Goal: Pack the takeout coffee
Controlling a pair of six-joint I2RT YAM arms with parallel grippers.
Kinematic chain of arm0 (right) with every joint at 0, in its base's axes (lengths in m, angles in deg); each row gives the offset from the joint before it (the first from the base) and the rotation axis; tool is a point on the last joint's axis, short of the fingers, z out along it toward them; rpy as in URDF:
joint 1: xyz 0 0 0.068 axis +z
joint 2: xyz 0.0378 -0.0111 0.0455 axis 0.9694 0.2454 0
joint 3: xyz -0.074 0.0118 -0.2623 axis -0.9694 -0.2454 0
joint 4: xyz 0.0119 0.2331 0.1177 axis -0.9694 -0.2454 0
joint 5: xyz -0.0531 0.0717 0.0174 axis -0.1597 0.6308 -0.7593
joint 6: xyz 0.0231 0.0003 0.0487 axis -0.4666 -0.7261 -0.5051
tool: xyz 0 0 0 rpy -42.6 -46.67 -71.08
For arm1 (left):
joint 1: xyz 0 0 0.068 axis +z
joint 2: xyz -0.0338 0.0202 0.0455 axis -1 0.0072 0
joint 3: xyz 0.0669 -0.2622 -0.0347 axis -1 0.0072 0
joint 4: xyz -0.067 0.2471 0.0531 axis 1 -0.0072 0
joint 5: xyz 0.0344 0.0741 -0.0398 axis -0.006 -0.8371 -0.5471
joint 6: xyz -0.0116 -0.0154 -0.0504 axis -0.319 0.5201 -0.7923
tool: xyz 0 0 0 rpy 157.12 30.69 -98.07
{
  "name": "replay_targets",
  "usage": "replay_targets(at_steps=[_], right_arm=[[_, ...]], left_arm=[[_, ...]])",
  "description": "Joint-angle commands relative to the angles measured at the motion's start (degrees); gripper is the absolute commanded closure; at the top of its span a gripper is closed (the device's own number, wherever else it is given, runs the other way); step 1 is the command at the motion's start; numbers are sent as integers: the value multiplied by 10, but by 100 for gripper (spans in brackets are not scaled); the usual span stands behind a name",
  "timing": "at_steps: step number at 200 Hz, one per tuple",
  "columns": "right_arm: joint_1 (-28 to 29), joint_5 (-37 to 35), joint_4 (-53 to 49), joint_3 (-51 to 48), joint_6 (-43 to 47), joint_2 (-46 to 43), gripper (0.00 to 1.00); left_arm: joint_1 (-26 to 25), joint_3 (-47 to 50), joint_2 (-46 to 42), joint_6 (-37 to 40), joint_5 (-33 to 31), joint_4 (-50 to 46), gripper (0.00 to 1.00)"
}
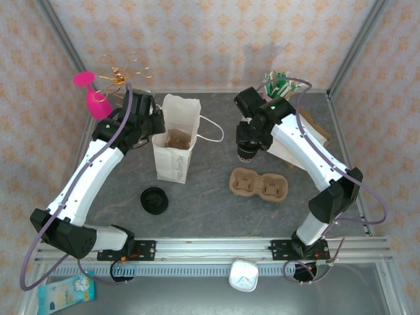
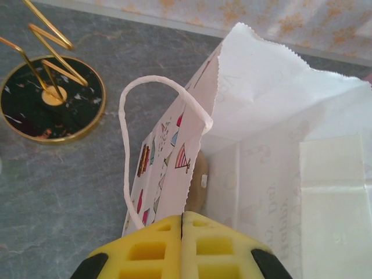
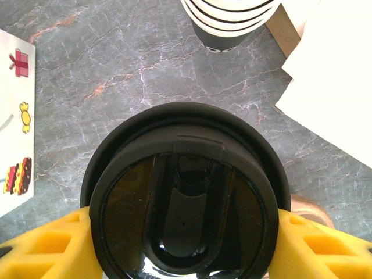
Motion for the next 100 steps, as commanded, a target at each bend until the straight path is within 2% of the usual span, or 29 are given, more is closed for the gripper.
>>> replay_targets(at_steps=[1,29,54,100], right_arm=[[11,5,-18,21,-13,-16,40],[16,16,-18,37,-9,-16,40],[23,22,-18,54,-2,-12,40],[40,35,-18,101,4,4,40]], left_arm=[[9,-30,9,24,-31,-8,100],[10,-52,31,37,-68,-36,100],[10,-46,31,35,-45,-23,100],[10,-44,47,41,-49,-21,100]])
